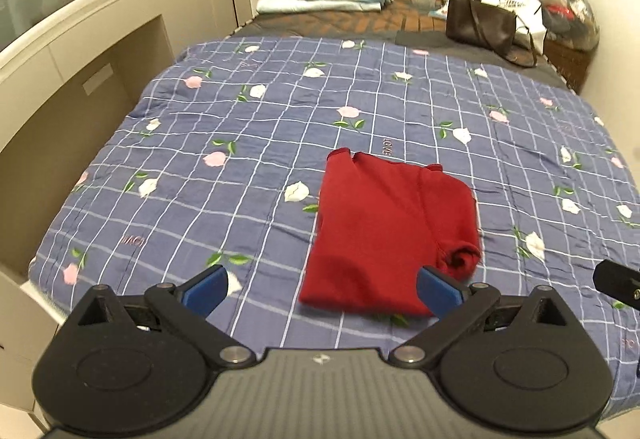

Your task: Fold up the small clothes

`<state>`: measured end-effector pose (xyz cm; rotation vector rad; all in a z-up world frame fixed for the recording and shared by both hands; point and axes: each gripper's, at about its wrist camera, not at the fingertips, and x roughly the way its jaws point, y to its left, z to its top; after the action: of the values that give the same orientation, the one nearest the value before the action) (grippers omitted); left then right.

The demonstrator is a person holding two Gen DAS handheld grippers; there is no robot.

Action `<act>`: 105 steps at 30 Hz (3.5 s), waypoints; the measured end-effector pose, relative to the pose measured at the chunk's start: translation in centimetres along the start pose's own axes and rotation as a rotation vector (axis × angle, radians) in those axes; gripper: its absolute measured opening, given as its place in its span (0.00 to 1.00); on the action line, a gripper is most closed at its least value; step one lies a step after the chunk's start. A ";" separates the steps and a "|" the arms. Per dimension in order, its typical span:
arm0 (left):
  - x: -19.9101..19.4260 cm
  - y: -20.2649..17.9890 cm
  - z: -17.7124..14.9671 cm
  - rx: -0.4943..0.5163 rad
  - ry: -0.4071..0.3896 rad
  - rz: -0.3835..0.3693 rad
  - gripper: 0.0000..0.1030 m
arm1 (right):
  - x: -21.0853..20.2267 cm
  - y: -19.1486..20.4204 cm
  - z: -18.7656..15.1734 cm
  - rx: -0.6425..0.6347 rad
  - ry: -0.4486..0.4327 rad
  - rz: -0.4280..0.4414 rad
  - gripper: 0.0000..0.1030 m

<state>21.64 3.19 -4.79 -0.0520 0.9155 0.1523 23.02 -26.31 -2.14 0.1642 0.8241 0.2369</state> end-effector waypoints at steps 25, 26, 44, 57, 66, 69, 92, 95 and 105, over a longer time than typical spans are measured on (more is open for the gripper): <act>-8.4 6.2 -11.7 0.022 -0.059 0.028 0.99 | -7.3 4.9 -8.7 -0.058 0.103 0.014 0.99; -8.3 6.4 -11.9 0.029 -0.050 0.023 0.99 | -7.3 5.0 -8.9 -0.049 0.108 0.007 0.99; -7.4 8.6 -12.3 0.080 -0.015 -0.031 0.99 | -6.4 6.8 -10.1 0.014 0.149 -0.048 0.99; -7.2 8.1 -12.1 0.088 -0.006 -0.035 0.99 | -6.3 6.5 -10.1 0.023 0.153 -0.052 0.99; -7.1 8.1 -11.9 0.079 -0.006 -0.024 0.99 | -6.0 6.5 -10.0 0.019 0.157 -0.047 0.99; -7.1 8.0 -11.9 0.076 -0.006 -0.022 0.99 | -5.9 6.4 -9.9 0.016 0.158 -0.045 0.99; -7.3 7.5 -11.9 0.054 0.017 -0.002 0.99 | -5.8 5.8 -9.7 0.012 0.160 -0.034 0.99; -7.5 7.5 -12.0 0.043 0.016 0.001 0.99 | -5.8 5.8 -9.6 0.010 0.159 -0.034 0.99; -7.7 7.3 -12.1 0.021 0.020 0.009 0.99 | -5.9 5.6 -9.7 0.008 0.159 -0.031 0.99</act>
<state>6.42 8.20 -5.92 -0.0303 0.9374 0.1511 11.18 -22.04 -3.17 0.1412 0.9852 0.2194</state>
